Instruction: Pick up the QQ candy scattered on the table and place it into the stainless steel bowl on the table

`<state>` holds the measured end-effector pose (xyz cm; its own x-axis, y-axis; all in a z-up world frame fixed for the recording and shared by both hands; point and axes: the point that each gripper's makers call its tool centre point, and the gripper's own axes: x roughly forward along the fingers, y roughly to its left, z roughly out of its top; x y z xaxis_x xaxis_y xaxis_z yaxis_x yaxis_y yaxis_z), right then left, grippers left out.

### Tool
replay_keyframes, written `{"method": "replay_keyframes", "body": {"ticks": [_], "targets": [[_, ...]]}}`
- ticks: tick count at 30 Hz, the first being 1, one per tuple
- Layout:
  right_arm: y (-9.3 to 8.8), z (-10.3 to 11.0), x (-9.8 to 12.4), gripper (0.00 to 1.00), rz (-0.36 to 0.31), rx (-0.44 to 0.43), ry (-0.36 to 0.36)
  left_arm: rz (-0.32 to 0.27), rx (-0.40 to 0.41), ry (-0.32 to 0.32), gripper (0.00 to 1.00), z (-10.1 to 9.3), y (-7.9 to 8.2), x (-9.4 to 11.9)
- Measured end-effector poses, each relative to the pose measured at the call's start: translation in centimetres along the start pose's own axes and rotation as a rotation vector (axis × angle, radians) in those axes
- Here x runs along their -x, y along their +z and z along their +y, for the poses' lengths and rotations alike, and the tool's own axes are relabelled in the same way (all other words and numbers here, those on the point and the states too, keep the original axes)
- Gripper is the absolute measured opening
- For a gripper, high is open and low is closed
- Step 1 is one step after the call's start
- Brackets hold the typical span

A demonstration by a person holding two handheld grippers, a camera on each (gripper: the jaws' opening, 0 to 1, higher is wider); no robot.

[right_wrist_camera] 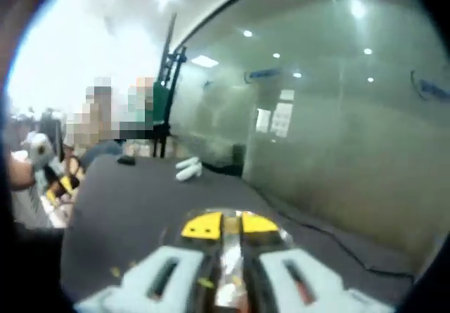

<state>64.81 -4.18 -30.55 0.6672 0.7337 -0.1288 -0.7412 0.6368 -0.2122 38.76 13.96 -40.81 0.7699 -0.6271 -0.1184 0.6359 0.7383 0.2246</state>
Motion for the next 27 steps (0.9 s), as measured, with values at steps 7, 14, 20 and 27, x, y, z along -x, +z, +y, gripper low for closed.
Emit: {"method": "replay_keyframes", "body": {"ticks": [7,14,20,27], "targets": [[-1.5,-0.5,-1.4,0.10,0.035,-0.003,-0.001,0.004,0.003,0.009,0.28,0.2,-0.1,0.2],[-2.4,0.0,-1.7,0.17,0.047,-0.026,0.015,0.006,0.002,0.002,0.28,0.0,-0.2,0.1],[-2.7,-0.1,-1.6,0.16,0.056,-0.033,0.012,0.007,0.005,0.004,0.28,0.1,-0.3,0.1],[-3.4,-0.2,-1.3,0.16,0.065,-0.036,0.007,0.009,0.003,-0.007,0.28,-0.3,-0.3,-0.1]]}}
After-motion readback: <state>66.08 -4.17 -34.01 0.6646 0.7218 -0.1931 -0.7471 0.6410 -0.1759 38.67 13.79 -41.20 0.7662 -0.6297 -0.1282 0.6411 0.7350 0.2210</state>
